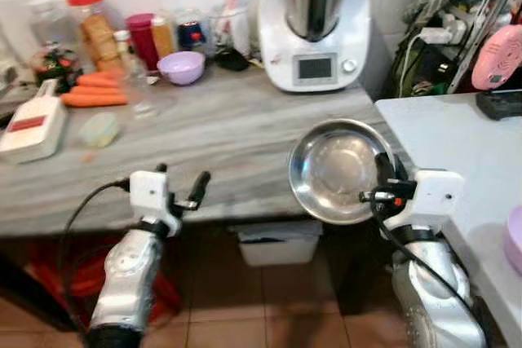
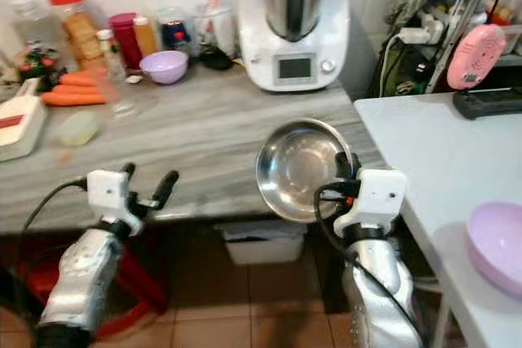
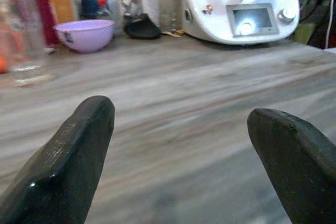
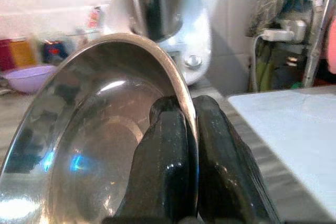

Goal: Setting the table

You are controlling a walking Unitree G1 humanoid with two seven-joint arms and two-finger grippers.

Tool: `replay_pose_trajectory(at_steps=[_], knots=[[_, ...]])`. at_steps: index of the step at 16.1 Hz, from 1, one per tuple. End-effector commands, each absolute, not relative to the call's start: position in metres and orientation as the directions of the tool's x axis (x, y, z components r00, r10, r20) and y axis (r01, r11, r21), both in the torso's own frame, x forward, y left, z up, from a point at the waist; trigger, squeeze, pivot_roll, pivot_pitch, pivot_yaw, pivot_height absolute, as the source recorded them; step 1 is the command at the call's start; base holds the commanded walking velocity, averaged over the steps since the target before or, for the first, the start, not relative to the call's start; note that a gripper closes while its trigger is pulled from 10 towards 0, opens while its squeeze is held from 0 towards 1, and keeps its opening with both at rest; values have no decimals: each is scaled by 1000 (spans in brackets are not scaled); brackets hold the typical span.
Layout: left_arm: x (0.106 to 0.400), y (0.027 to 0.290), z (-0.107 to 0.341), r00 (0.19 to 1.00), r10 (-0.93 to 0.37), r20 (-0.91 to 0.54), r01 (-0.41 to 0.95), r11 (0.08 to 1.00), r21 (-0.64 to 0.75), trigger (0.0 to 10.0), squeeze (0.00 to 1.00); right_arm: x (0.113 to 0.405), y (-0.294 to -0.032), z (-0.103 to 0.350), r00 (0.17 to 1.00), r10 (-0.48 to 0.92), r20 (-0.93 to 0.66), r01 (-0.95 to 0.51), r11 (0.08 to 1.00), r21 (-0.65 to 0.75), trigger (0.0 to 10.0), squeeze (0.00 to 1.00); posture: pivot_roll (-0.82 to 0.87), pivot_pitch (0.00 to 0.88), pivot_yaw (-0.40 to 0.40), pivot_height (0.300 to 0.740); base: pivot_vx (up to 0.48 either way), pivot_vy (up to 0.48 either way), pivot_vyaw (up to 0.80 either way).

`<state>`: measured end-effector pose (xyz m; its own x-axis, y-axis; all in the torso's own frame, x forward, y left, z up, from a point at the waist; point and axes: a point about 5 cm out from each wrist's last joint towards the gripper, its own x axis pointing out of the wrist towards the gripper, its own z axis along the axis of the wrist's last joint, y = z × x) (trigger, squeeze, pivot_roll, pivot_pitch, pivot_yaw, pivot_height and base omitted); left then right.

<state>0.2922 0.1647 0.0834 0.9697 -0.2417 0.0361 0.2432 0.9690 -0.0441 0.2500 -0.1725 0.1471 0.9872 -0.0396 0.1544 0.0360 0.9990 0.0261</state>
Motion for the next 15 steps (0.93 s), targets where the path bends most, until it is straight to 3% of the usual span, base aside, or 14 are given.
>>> replay_pose_trajectory(at_steps=[1, 7, 11, 15], knots=[[293, 178, 87, 978, -204, 45, 204, 979, -18, 10000, 0, 251, -168, 154, 982, -29, 184, 22, 999, 42, 10000, 0, -31, 0, 60, 740, 341, 0, 0], [282, 197, 83, 993, -110, 31, 108, 993, 50, 10000, 0, 259, -174, 154, 982, -56, 182, 43, 996, 78, 10000, 0, -23, 0, 58, 740, 49, 0, 0], [262, 208, 77, 994, -113, 2, 113, 989, 96, 10000, 0, 273, -180, 152, 985, -77, 155, 55, 988, 142, 10000, 0, -12, 0, 58, 740, 0, 0, 0], [246, 207, 75, 984, -179, -22, 181, 976, 121, 10000, 0, 300, -170, 144, 994, -63, 84, 38, 961, 276, 10000, 0, 20, 0, 57, 740, 0, 0, 0]])
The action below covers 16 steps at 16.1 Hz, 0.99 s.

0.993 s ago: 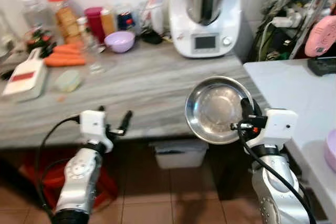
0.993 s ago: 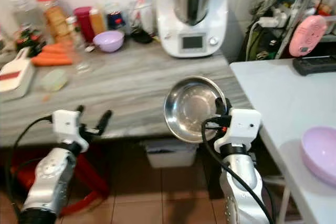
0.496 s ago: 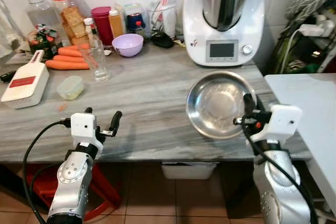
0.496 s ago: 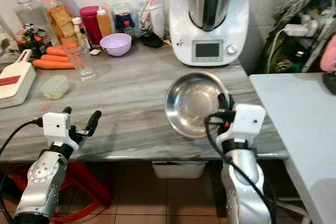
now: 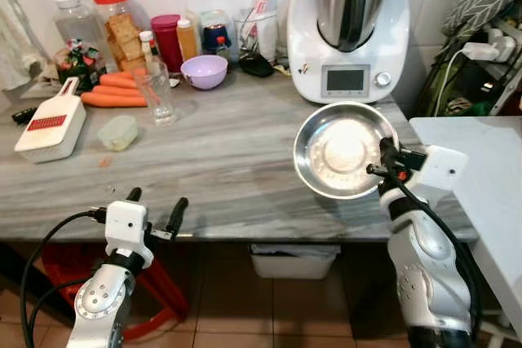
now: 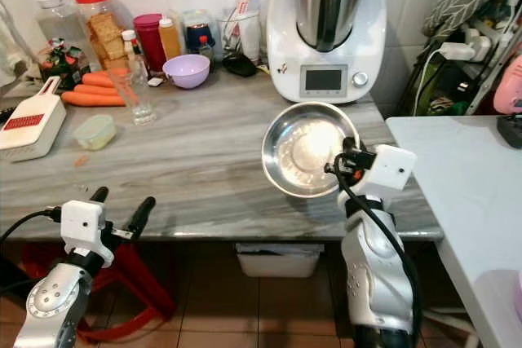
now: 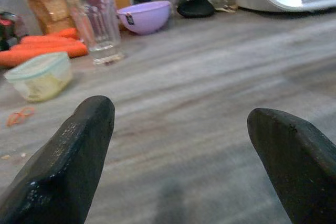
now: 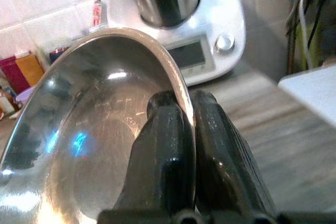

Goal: Setting the table

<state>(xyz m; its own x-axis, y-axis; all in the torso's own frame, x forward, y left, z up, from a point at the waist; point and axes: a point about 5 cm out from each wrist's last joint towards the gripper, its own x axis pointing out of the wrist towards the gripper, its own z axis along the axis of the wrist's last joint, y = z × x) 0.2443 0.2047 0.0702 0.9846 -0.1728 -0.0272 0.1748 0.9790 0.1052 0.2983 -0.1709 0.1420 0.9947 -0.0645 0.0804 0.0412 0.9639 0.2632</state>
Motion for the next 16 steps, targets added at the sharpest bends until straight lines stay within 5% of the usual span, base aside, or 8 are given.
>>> replay_pose_trajectory(at_steps=[1, 8, 16], knots=[[244, 207, 75, 982, -189, -26, 190, 974, 122, 10000, 0, 309, -164, 139, 999, -45, 28, 34, 951, 309, 10000, 0, 20, 0, 57, 740, 0, 0, 0], [245, 204, 81, 977, -213, -20, 214, 970, 117, 10000, 0, 364, -118, 135, 990, 23, -141, 40, 901, 433, 10000, 0, 49, 0, 57, 740, 0, 0, 0], [246, 208, 84, 976, -215, -19, 216, 969, 122, 10000, 0, 372, -82, 119, 949, 145, -280, 2, 886, 464, 10000, 0, 58, 0, 48, 740, 0, 0, 0]])
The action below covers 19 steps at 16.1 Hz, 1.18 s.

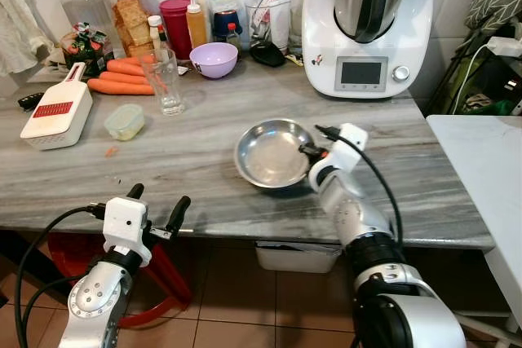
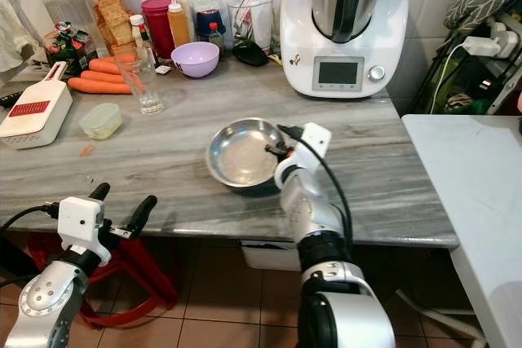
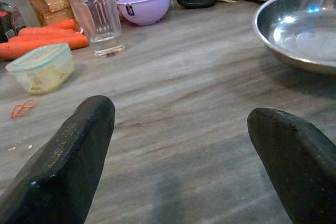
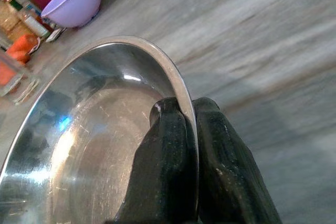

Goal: Setting the table

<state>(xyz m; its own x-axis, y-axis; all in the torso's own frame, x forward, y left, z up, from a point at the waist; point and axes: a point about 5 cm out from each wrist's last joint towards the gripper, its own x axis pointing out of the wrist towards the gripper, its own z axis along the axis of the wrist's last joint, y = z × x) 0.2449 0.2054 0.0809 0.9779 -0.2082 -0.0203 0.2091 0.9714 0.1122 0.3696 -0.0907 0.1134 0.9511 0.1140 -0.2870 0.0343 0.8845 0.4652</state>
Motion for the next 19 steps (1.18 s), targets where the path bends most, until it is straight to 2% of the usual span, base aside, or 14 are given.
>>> replay_pose_trajectory(at_steps=[1, 7, 8, 12, 15, 19], knots=[[246, 208, 84, 975, -219, -21, 220, 968, 118, 10000, 0, 372, -78, 118, 945, 159, -287, -6, 883, 469, 10000, 0, 58, 0, 48, 740, 0, 0, 0], [248, 197, 80, 961, -274, -27, 275, 958, 85, 10000, 0, 374, -63, 115, 928, 203, -313, -18, 863, 505, 10000, 0, 51, 0, 53, 740, 0, 0, 0], [248, 194, 80, 958, -287, -25, 288, 954, 79, 10000, 0, 374, -60, 114, 924, 214, -317, -23, 858, 512, 10000, 976, 53, 0, 52, 740, 0, 0, 0], [248, 183, 81, 932, -362, -18, 362, 931, 50, 10000, 0, 373, -59, 109, 918, 222, -329, -28, 864, 504, 10000, 1000, 57, 0, 43, 740, 0, 0, 0], [248, 182, 81, 928, -372, -19, 372, 926, 57, 10000, 0, 372, -63, 106, 921, 217, -323, -38, 876, 481, 10000, 1000, 52, 0, 43, 740, 0, 0, 0], [250, 178, 80, 926, -378, -15, 378, 925, 47, 10000, 0, 371, -76, 116, 961, 206, -182, -138, 934, 330, 10000, 1000, 41, 0, 44, 740, 0, 0, 0]])
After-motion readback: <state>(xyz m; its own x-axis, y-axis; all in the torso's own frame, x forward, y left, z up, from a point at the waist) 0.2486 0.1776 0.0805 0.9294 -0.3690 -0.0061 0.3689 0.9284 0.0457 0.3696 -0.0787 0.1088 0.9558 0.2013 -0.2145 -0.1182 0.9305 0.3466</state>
